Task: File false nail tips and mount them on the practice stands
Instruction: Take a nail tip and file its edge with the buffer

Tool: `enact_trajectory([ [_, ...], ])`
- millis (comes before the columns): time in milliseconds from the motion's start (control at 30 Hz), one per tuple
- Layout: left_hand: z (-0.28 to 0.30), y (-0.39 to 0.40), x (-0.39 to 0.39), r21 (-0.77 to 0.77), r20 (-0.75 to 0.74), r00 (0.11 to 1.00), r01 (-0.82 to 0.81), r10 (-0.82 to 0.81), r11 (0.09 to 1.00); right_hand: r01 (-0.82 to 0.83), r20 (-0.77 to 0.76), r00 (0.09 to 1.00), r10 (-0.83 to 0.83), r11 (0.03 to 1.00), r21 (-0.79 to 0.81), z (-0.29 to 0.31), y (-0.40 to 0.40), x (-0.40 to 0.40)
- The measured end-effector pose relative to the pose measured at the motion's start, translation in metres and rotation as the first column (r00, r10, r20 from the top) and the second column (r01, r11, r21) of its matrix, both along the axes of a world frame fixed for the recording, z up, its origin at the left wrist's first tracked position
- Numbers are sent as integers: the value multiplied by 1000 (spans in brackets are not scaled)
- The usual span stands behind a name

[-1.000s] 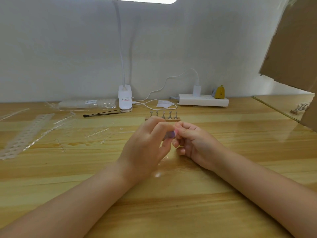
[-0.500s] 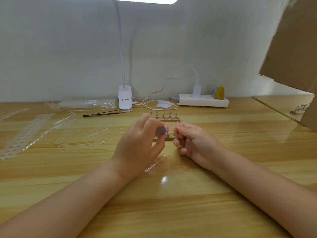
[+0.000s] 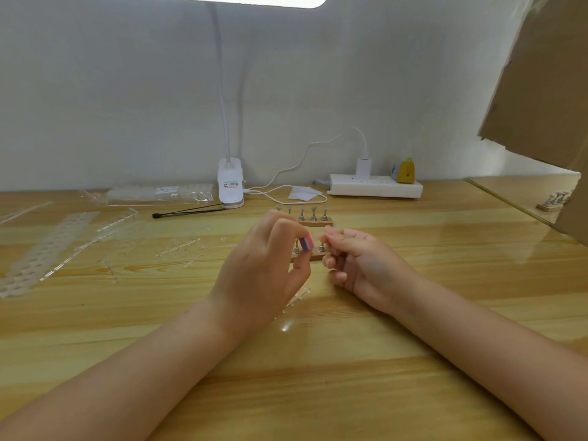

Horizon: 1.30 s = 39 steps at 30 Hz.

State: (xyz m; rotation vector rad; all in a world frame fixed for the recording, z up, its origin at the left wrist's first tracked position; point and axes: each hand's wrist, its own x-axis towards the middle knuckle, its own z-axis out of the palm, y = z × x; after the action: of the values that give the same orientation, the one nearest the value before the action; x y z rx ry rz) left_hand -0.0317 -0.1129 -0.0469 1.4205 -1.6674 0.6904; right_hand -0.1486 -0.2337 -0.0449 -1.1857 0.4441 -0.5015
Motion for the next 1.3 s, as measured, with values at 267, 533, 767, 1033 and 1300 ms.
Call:
enact_trajectory([
  [267, -3, -1, 3, 103, 53, 996, -83, 78, 991, -113, -13, 994, 112, 986, -119, 0, 2, -3],
  [533, -3, -1, 5, 45, -50, 998, 35, -33, 998, 0, -17, 1000, -2, 997, -81, -2, 2, 1],
  [767, -2, 1, 12, 106, -117, 991, -53, 66, 993, -10, -38, 999, 7, 995, -96, 0, 5, 1],
  [1033, -5, -2, 12, 131, -69, 995, -66, 76, 989, -38, -27, 999, 36, 996, -84, 0, 3, 0],
  [1300, -4, -2, 9, 109, 45, 999, -25, 20, 994, -99, -27, 995, 97, 990, -104, 1, 2, -2],
])
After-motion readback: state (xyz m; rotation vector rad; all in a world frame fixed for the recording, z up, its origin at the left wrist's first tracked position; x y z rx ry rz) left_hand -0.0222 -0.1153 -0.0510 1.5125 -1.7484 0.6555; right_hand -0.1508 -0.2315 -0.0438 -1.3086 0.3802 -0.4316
